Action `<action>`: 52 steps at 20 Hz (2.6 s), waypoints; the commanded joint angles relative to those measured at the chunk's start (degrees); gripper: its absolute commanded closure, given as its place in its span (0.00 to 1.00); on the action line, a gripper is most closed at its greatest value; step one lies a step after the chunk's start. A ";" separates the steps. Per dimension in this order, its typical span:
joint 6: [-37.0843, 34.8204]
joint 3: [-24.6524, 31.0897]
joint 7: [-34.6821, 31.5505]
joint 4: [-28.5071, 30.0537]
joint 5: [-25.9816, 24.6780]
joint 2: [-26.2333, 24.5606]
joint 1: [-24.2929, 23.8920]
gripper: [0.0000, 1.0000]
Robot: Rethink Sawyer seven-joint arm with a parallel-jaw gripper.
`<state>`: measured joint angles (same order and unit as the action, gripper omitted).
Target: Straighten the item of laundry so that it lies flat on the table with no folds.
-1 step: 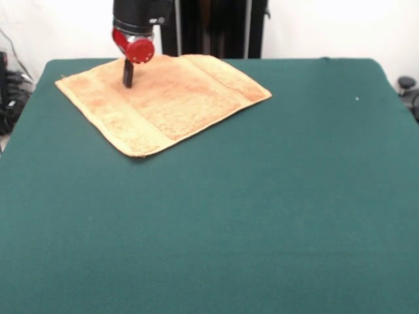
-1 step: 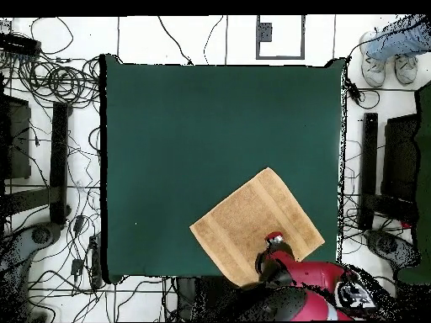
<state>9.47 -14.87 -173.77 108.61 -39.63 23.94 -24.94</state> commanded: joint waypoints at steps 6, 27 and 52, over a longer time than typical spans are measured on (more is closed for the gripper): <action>-9.73 9.97 0.70 -5.59 6.52 3.58 -1.06 1.00; -28.22 14.67 1.56 -11.63 13.36 5.25 -0.82 1.00; -25.73 25.93 1.40 -6.63 24.25 5.97 -5.60 1.00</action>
<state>-15.65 0.70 -173.76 96.77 -18.93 31.40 -30.15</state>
